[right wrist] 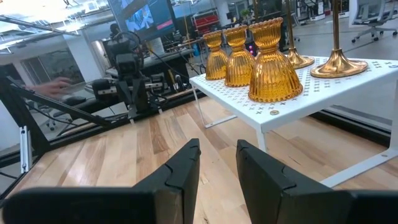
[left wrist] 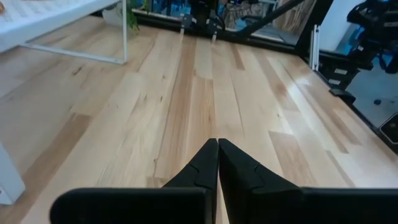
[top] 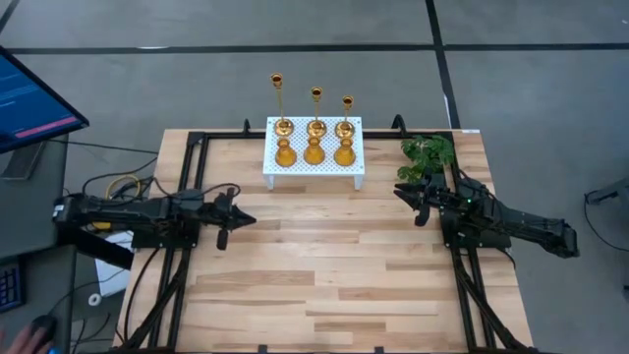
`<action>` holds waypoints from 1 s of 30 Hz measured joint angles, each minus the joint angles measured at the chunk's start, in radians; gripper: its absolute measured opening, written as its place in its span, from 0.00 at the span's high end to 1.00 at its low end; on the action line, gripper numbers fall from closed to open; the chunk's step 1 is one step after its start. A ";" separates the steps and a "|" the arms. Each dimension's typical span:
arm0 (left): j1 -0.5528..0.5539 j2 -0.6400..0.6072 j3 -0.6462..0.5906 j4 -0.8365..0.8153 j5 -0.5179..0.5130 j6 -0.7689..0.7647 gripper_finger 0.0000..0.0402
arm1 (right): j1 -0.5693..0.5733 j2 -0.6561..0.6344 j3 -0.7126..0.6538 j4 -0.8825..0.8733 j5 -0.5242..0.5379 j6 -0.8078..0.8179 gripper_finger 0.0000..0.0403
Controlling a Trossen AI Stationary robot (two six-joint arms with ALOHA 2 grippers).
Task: Pick & Place candle stick holders
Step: Return to Home Position
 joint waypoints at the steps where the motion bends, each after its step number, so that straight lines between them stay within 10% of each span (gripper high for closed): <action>1: 0.000 0.008 0.000 0.001 0.000 0.000 0.97 | 0.000 0.000 0.000 0.000 0.000 0.000 0.76; 16: 0.001 0.048 -0.001 0.007 0.000 0.000 0.97 | 0.000 0.000 0.000 0.000 0.000 0.000 0.76; 30: 0.225 -0.221 -0.001 0.048 -0.001 0.000 0.97 | 0.000 0.000 0.000 0.000 -0.001 0.000 0.76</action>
